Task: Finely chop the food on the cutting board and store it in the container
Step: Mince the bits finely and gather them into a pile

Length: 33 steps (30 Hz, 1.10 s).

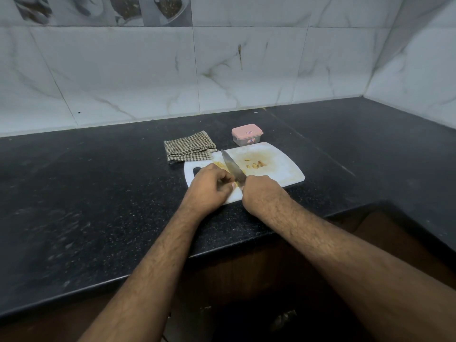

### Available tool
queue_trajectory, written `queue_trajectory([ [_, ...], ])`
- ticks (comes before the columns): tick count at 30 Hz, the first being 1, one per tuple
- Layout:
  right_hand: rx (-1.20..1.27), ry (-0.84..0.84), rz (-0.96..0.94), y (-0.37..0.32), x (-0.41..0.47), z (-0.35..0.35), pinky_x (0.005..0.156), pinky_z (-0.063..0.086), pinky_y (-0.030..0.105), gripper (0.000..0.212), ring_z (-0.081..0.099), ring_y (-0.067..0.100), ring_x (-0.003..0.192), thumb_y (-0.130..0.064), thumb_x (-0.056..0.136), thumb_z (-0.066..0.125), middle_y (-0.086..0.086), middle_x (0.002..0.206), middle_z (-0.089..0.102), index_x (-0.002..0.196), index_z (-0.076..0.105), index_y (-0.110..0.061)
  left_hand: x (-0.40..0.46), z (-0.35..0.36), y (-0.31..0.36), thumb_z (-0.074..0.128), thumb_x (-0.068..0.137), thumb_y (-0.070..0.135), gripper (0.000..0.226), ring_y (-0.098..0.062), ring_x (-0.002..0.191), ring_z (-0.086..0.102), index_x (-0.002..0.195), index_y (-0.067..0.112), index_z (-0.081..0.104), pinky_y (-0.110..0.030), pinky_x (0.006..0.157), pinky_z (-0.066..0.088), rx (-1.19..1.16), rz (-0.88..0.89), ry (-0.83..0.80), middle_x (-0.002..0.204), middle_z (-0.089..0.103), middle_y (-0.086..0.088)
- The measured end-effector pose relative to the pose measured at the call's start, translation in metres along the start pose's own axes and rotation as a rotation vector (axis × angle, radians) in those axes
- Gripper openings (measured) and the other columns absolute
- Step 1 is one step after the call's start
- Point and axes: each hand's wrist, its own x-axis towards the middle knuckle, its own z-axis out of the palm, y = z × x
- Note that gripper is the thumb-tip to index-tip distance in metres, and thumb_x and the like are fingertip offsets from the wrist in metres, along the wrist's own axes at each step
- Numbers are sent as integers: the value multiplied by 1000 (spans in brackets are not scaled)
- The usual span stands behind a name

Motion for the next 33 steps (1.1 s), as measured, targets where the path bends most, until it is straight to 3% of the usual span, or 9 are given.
queue_trajectory([
  [9,32,60,-4,3,-3,12,70,44,37,30,50,24,88,-11,99,44,7,97,49,128,41,-13,2,1,0,74,90,21,8,-8,93,57,94,25,79,-37,88,53,4,13,-14,97,60,13],
  [14,11,25,-2,-2,3,4,73,43,36,33,47,23,90,-14,100,46,8,102,50,132,44,-11,3,1,0,74,89,20,6,0,86,54,92,25,76,-33,86,53,-23,-25,-16,92,57,18],
  [21,15,-1,20,-4,5,4,73,42,35,34,47,23,92,-14,100,49,9,108,51,133,44,-10,4,1,-1,75,89,22,5,-1,87,56,91,27,74,-35,87,55,-56,-74,-37,96,60,16],
  [26,16,26,-36,-5,5,3,77,41,35,29,59,33,115,-14,103,45,17,125,59,130,52,-5,4,1,0,72,92,29,4,-3,84,58,88,30,71,-41,85,57,-74,-121,-35,93,63,17],
  [33,31,43,-30,-3,8,8,75,41,36,28,59,33,112,-14,103,44,16,123,60,128,52,-6,6,3,9,70,89,32,7,-5,90,63,83,31,69,-38,84,57,3,-209,-35,94,67,17],
])
